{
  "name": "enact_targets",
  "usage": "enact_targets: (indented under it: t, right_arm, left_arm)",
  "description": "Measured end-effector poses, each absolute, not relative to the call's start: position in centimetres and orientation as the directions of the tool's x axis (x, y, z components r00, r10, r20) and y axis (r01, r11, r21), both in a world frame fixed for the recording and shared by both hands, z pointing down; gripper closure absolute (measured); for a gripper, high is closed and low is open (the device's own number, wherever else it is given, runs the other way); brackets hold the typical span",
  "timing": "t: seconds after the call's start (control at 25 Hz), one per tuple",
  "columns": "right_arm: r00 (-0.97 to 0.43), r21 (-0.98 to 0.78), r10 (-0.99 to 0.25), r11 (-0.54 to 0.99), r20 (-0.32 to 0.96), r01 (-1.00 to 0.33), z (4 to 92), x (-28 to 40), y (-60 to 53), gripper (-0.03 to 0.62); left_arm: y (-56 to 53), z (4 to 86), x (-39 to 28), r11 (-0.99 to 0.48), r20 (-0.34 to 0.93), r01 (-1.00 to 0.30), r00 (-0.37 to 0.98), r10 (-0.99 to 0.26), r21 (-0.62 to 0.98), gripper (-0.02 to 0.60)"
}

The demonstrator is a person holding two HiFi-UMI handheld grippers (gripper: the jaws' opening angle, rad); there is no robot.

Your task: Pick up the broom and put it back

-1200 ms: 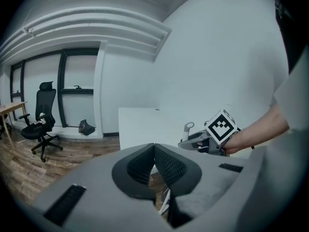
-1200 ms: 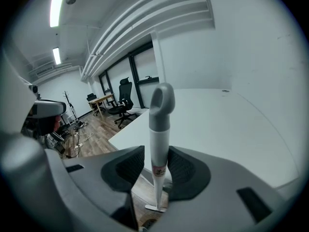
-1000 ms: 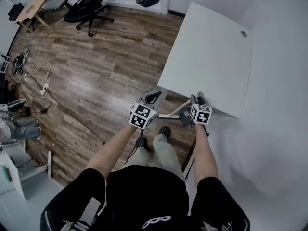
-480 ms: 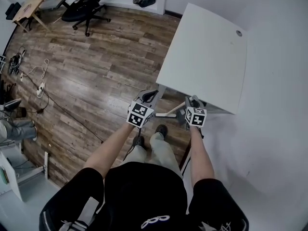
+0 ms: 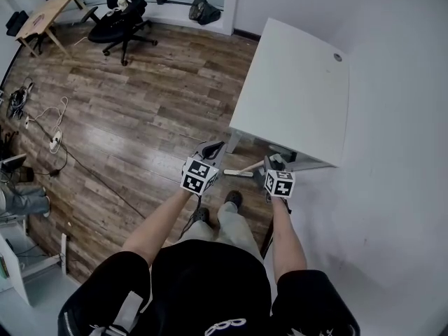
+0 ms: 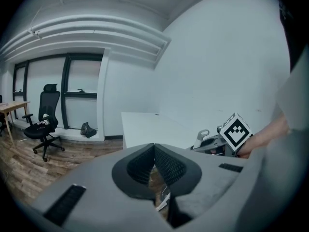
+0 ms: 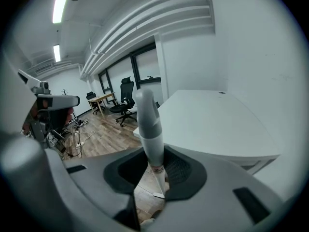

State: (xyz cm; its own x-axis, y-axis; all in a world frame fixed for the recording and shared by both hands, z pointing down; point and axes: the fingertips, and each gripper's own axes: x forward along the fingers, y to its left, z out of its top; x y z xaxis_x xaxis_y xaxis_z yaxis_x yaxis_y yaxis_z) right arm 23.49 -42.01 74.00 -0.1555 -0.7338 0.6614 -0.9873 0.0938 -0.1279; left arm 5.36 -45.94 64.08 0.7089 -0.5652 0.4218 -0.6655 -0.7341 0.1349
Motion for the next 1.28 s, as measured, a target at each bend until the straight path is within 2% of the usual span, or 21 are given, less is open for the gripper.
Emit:
enact_targets:
  t: [0.4,1.28]
  right_arm:
    - [-0.151,-0.113,-0.793,0.104,0.590,-0.988,69.2,19.9,-40.8,0.479]
    - [-0.121,-0.055,-0.936,0.109,0.332,-0.993,54.2,15.2,-41.2,0.479]
  left_arm:
    - [-44.9,61.4,1.9,-0.756,0.373,-0.645,0.732,-0.570,0.112,0.561]
    - [-43.5,54.7,-3.1,-0.784,0.256,-0.616,0.772,-0.582,0.077,0.561]
